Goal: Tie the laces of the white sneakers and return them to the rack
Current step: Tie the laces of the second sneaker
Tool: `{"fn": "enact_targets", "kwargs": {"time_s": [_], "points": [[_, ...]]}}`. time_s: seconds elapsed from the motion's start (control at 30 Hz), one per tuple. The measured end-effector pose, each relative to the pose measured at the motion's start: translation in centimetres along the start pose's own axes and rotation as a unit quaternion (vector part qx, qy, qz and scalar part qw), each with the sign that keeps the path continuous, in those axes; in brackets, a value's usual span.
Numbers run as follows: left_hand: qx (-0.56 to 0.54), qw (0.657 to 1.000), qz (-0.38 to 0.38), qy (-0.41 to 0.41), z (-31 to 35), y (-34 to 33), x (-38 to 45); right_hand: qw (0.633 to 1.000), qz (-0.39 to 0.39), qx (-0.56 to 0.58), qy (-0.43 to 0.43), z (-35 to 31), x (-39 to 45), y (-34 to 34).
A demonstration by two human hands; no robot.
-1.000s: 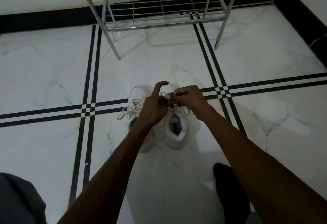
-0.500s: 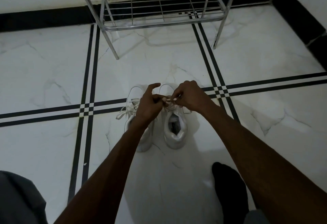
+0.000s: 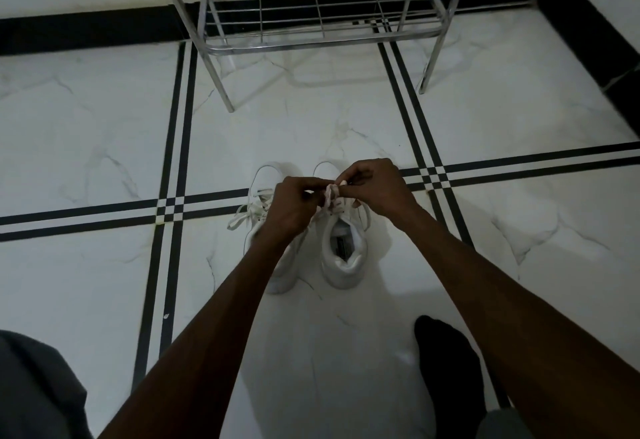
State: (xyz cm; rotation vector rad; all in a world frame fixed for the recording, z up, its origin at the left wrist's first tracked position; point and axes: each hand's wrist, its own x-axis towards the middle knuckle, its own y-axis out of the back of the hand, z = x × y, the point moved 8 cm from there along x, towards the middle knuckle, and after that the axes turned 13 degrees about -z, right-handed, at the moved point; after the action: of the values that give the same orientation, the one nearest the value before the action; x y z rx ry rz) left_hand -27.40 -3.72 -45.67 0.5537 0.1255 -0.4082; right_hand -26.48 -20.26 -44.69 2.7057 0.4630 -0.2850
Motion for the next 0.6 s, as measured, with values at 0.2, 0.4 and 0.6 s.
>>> {"fn": "enact_targets", "kwargs": {"time_s": [0.2,0.4,0.6], "points": [[0.23,0.967,0.094,0.047,-0.1,2.1,-2.0,0.986,0.032,0.101,-0.13,4.3,-2.4,3.1],[0.35,0.924,0.121,0.096,-1.3,1.6,-3.4,0.946,0.072,0.111,-0.295,9.4,-4.5,3.3],[0.356,0.92,0.115,0.118,-2.3,1.7,-3.6,0.94,0.121,0.084,-0.306,9.4,-4.5,4.1]]}}
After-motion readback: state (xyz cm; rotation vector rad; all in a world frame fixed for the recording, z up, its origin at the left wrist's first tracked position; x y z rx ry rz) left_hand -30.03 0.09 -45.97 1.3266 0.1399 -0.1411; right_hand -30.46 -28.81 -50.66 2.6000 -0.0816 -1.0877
